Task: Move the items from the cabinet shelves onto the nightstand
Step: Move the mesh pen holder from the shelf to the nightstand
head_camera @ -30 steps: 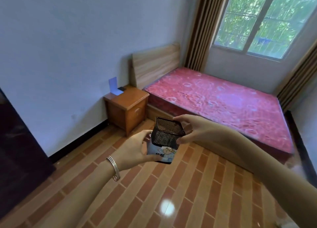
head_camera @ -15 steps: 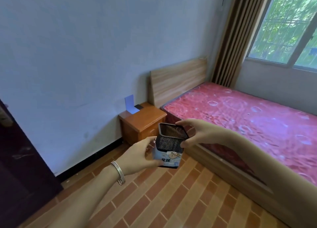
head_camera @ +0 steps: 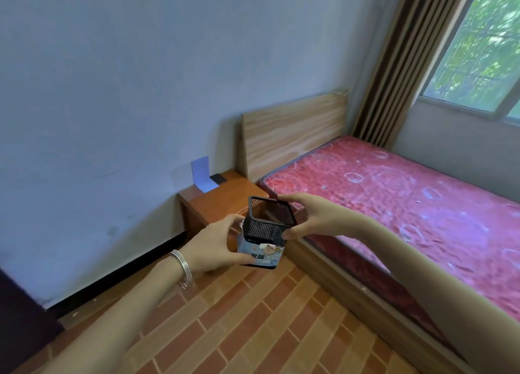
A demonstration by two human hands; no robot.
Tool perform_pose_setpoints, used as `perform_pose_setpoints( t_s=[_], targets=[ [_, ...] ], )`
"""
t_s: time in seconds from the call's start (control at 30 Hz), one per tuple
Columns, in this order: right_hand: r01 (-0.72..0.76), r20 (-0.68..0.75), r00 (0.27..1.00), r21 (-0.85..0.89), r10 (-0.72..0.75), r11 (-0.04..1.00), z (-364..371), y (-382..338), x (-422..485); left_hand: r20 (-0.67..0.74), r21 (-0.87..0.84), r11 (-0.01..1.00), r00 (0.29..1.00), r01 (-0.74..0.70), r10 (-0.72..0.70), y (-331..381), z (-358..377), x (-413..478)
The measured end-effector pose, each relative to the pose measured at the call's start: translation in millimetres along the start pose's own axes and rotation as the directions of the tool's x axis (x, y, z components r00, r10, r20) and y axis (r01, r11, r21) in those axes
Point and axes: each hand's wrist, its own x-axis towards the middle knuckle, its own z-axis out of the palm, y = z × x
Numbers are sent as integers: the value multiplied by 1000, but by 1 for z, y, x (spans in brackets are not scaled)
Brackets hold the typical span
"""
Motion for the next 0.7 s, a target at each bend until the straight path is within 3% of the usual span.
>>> perform_pose_setpoints(
  t_s=[0.3,0.7],
  targets=[
    [-4,-4,1000,-3,4,1000,-88,34,135,-10,-135,991,1000,-11,10,-49,-38,162],
    [-29,120,992,59,22,998,-141,151,305,9,-194,968,987,158,-159,-123,-39,326]
  ],
)
